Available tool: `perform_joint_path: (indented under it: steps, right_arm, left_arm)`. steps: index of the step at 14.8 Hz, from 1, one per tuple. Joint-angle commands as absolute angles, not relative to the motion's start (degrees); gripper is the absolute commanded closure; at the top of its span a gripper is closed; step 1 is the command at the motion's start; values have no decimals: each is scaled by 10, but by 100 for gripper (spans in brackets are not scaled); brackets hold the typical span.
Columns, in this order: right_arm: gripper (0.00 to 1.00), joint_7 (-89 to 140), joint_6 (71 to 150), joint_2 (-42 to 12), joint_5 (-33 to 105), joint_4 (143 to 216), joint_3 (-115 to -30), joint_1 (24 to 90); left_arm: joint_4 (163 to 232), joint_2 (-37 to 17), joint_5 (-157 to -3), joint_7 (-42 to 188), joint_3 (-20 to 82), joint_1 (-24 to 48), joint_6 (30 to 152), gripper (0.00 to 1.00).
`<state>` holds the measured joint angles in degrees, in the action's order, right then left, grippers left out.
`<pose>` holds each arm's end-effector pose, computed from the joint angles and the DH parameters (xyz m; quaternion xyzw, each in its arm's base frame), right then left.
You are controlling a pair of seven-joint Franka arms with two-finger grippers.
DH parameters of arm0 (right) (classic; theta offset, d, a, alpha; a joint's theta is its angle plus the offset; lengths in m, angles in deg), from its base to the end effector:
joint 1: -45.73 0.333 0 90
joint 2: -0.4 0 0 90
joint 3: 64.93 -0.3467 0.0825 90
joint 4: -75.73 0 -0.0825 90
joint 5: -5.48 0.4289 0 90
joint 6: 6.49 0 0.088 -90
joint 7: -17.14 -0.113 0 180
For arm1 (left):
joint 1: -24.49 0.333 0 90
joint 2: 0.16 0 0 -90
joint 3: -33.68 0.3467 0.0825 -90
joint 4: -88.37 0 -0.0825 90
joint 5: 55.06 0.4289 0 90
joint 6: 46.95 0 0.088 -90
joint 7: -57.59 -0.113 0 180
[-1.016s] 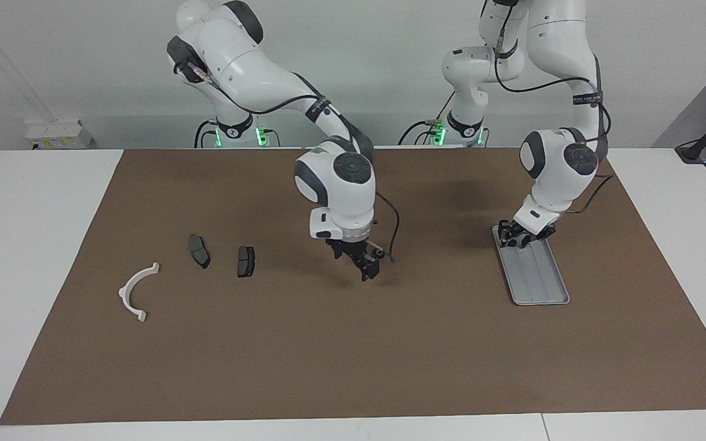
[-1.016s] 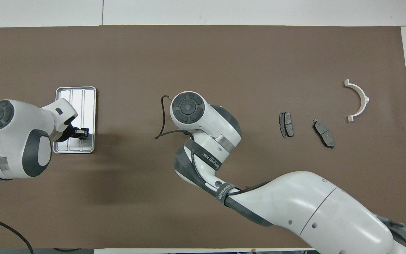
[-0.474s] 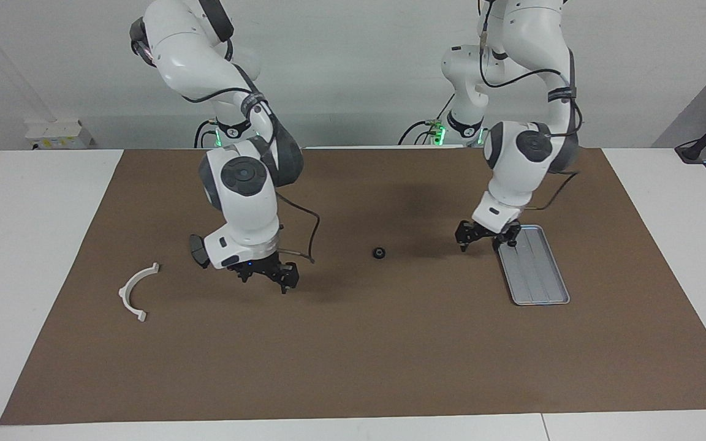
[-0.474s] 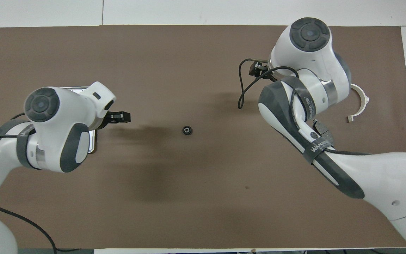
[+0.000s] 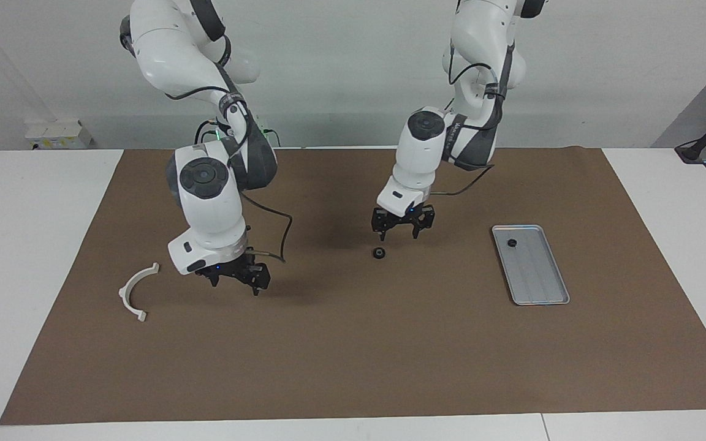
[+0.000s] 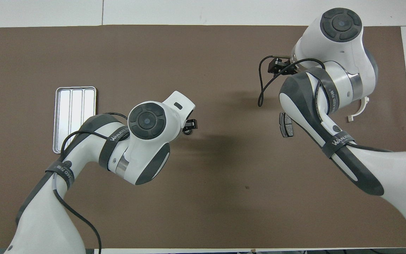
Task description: Pick bearing gear from pile to tray
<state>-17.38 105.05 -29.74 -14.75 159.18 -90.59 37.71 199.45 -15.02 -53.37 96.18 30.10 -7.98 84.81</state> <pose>0.7408 0.1480 0.4091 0.9923 -0.1108 0.0328 0.0455 0.5378 -0.3883 0.3588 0.9986 0.0143 0.0428 0.0281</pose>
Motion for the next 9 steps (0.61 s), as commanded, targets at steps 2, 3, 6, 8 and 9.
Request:
perform_joint_path:
  steps: [2,3,6,8,9]
  right_arm:
    - [0,-128,1039,-282,-145,1605,-915,363]
    - [0,-120,1039,-282,-145,1606,-915,359]
    - [0,-88,1039,-282,-136,1606,-915,349]
    - [0,-58,1038,-262,-116,1609,-906,352]
    - [0,-45,1038,-253,-114,1614,-891,357]
  left_arm:
    - [1965,-184,-520,986,312,-100,844,10]
    - [1966,-190,-520,985,312,-100,844,11]
    - [1985,-191,-520,985,312,-99,867,12]
    - [1992,-193,-520,985,312,-97,880,13]
    - [1993,-195,-520,985,312,-98,885,13]
